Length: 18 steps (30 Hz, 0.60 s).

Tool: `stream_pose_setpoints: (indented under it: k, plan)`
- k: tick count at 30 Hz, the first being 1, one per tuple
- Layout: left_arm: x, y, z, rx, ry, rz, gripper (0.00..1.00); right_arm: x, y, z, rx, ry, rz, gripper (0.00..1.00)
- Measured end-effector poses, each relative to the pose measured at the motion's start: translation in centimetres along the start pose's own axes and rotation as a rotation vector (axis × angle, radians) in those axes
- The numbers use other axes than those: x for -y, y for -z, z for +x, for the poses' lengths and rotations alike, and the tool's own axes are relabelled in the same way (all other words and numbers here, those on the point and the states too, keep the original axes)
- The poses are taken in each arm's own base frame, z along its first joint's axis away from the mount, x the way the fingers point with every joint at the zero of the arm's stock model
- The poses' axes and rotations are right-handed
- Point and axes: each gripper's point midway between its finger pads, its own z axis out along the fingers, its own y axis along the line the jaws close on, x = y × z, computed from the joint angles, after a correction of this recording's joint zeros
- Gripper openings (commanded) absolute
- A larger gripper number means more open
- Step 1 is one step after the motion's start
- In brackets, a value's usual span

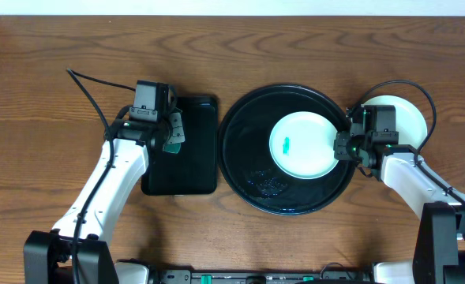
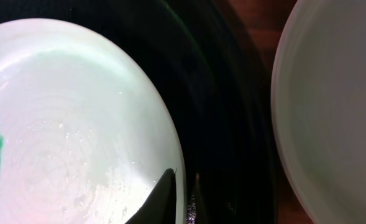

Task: Clean dirty plates on tray and stack at the side
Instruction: 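Hold the plate rim with the right gripper, pulling it slightly left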

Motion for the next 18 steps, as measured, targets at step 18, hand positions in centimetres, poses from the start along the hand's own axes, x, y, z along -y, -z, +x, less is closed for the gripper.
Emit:
stream_pose_setpoints:
  k: [18]
  plan:
    - [0.00,0.00,0.00,0.000,0.000,0.000,0.07,0.03,-0.82,0.74,-0.029,-0.008,-0.004,0.01]
